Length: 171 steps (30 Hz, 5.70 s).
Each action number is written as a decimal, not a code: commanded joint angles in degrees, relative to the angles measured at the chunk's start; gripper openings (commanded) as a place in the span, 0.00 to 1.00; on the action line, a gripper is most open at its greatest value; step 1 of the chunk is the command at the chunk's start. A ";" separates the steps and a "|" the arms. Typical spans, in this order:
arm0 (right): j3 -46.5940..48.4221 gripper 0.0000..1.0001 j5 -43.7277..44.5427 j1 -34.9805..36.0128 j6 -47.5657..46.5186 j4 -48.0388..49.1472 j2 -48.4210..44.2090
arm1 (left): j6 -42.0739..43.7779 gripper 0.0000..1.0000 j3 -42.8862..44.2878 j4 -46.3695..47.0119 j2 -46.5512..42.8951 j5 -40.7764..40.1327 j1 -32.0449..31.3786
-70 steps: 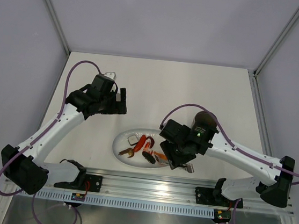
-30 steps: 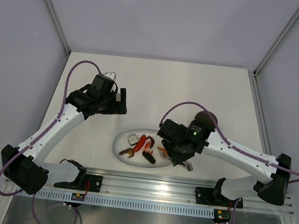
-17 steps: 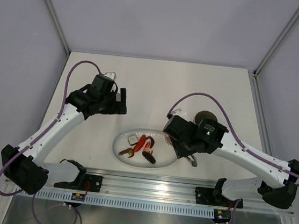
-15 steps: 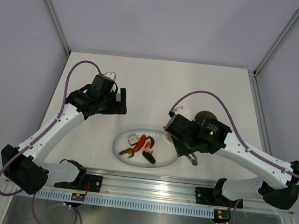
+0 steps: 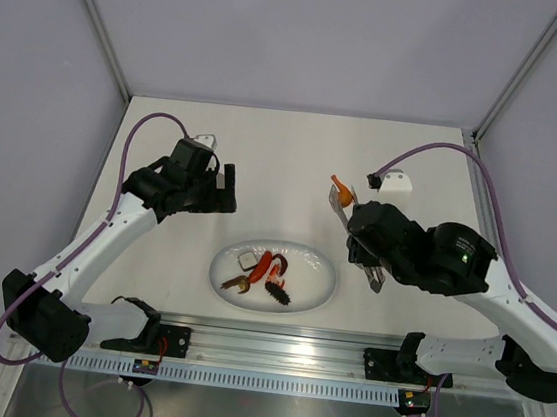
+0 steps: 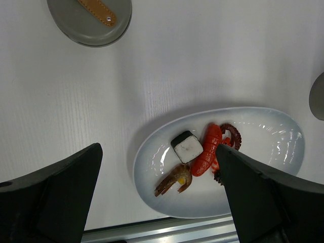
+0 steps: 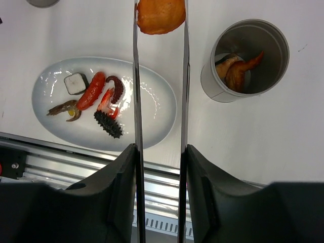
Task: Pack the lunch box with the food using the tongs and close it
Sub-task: Place the fake food in the packing box, then pick up the fake food from the plate.
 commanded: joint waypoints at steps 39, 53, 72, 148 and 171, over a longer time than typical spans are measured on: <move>-18.05 0.30 4.45 -8.61 14.33 -15.74 -10.93 | 0.24 0.99 0.32 2.20 -0.20 1.24 -0.17; -18.67 0.51 3.49 -8.78 14.16 -15.83 -9.79 | 0.24 0.99 0.23 2.37 -0.20 1.59 -0.17; -16.39 0.45 3.84 -8.78 12.84 -15.83 -8.29 | 0.24 0.99 -0.30 2.46 -0.46 1.41 -0.17; -19.11 0.41 -22.53 10.99 -12.47 14.50 13.95 | 1.64 0.99 3.39 -0.79 -0.28 -1.14 -0.08; -5.67 0.32 2.51 10.38 1.32 -6.42 4.72 | 0.94 0.99 3.39 0.17 0.33 -0.43 -0.08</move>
